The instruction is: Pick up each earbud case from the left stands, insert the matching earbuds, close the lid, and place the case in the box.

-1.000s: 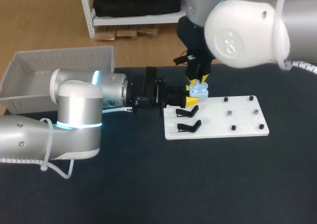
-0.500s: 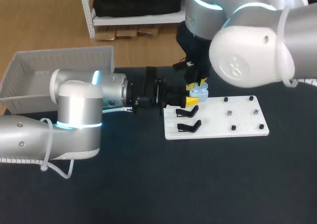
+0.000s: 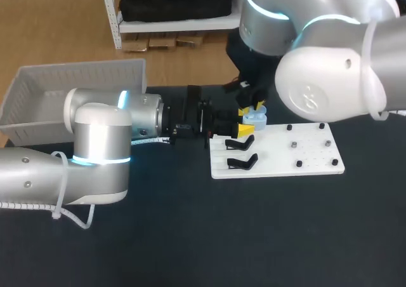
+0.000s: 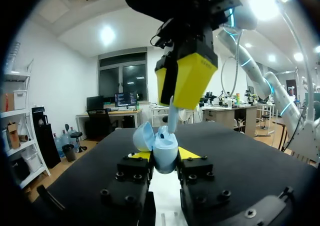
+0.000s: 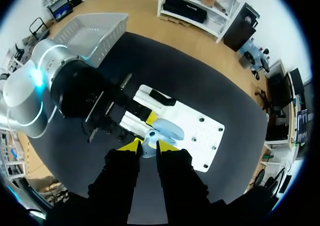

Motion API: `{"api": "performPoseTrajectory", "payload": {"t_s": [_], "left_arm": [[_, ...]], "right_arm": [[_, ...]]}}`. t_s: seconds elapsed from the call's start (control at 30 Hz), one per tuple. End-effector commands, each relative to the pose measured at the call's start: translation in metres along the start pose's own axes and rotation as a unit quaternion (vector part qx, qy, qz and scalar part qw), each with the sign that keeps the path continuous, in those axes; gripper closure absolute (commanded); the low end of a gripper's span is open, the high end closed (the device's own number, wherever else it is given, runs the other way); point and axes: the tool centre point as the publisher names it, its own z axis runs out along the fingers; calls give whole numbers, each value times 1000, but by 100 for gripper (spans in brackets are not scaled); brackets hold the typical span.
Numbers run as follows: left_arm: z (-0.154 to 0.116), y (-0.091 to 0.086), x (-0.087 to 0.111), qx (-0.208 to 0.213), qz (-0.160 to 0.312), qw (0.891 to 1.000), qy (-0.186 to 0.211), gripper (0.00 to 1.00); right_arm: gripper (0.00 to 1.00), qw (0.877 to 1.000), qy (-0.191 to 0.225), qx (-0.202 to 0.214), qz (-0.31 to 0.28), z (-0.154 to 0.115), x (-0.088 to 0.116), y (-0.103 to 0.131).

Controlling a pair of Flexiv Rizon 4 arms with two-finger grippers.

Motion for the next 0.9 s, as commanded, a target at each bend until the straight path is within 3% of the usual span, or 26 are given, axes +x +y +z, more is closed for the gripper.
{"api": "performPoseTrajectory", "payload": {"t_s": [0.03, 0.9], "left_arm": [[0, -3, 1, -5, 2, 1000, -1, 100], [0, -3, 1, -5, 2, 1000, -1, 100]], "right_arm": [[100, 1000, -11, 1, 3, 1, 3, -1], [100, 1000, -13, 4, 11, 12, 3, -5]]}}
